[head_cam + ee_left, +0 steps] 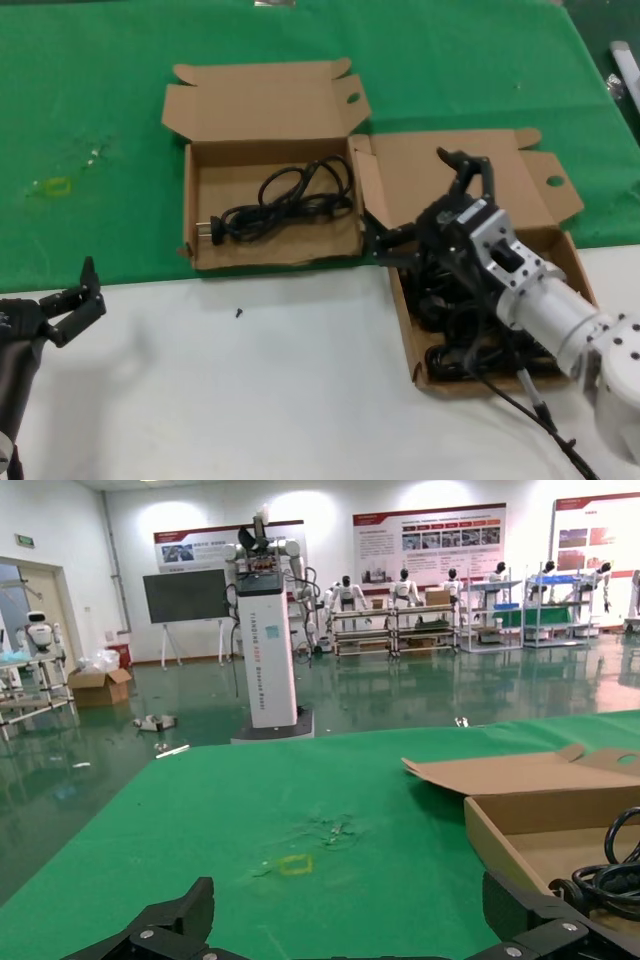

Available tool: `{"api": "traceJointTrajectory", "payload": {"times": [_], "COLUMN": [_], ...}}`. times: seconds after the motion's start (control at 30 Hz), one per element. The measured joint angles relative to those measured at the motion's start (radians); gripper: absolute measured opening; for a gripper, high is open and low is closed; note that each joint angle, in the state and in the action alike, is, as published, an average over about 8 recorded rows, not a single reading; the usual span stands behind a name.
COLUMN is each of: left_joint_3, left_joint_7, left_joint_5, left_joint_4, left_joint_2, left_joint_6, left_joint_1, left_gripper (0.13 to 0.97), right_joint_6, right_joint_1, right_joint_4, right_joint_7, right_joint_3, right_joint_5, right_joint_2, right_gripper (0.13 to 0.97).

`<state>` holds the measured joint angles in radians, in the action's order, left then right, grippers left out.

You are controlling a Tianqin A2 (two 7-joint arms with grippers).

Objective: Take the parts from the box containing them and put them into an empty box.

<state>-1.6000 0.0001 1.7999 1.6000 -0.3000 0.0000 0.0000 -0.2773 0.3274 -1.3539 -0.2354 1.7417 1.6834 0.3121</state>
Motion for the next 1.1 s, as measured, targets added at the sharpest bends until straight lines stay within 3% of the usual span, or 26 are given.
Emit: {"api": "traceJointTrajectory", "payload": {"times": [0.17,0.73,1.1], "left_joint_3": [0.000,0.000,0.000], "left_joint_7": [0.000,0.000,0.000], "left_joint_5": [0.000,0.000,0.000], "left_joint_4": [0.000,0.000,0.000], "left_joint_2": [0.000,0.000,0.000], "left_joint_6": [0.000,0.000,0.000], "left_joint_1": [0.000,0.000,0.000], "left_gripper": [0.945,0.966,0.966], "right_joint_6": [0.053,0.229,0.251], "right_joint_1": [-0.063,-0.271,-0.296], "right_joint_4": [-0.047,-0.203,-0.222], "right_joint_7": [0.045,0.195,0.213], "right_joint_3": [-0.027,-0.117,-0.128], "right_joint_5": [0.022,0.096,0.105], "right_joint_2": [-0.002,-0.010,-0.011], "right_gripper": [0.966,0.966,0.966]}}
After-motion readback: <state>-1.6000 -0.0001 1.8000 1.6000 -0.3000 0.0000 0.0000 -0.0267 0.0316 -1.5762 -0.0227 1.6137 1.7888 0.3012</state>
